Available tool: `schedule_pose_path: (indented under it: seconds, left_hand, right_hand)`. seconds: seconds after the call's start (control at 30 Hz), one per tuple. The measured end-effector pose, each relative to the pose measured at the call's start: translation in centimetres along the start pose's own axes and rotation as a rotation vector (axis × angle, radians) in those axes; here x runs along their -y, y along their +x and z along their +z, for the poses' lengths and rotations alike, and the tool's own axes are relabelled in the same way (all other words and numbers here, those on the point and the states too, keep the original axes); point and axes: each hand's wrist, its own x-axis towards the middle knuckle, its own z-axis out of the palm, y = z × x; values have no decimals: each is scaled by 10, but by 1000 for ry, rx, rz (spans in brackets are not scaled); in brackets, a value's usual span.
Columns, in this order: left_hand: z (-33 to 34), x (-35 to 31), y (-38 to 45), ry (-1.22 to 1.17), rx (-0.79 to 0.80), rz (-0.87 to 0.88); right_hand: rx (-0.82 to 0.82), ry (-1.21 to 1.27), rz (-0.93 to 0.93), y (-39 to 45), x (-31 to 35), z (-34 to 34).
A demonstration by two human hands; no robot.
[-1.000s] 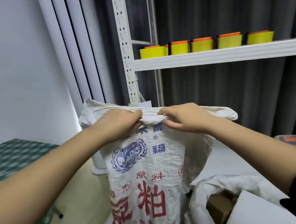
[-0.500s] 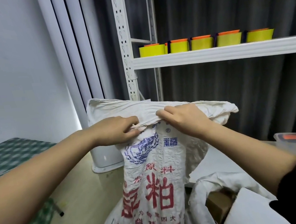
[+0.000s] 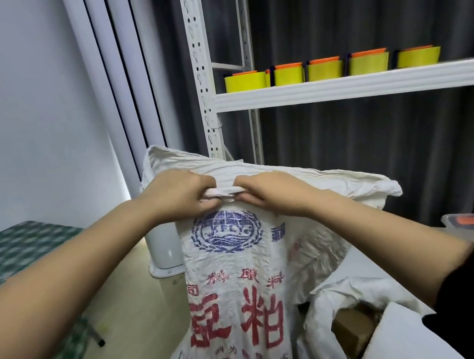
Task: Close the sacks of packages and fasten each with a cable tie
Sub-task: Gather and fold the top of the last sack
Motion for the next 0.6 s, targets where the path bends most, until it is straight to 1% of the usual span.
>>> schedule_pose_path:
  seconds: [0.07,0.1,0.13,0.2,0.23,0.3,0.37,0.47,0.53,0.6]
  left_hand:
    - [-4,3,-6,-196,202,-41]
    - [-3,5,-11,-213,235,-48]
    - [1,7,-15,-140,198,-20]
    - [12,14,-20,144,-64,147]
    - [12,17,-23,231,-162,221]
    - [11,27,-26,328,-287,309]
    - [8,40,-27,418,-344,358]
    - [2,51,-27,525,-375,443]
    - [2,49,-25,470,-373,441]
    - [6,38,-23,318,-344,364]
  right_hand:
    - [-92,-125,-29,-7,-4,4]
    - [-113,-160,-28,-10,-6,5]
    - [-113,-163,-17,-12,-9,6]
    - [-83,-49,3,-14,-13,3]
    - [-61,42,10,-14,-14,1]
    - [-43,203,23,-15,-16,-3]
    - [-20,257,25,-17,-18,-3]
    - [6,256,7,-18,-20,-3]
    - [12,210,-1,-18,-20,-3]
    - [-37,71,-27,-16,-23,-2]
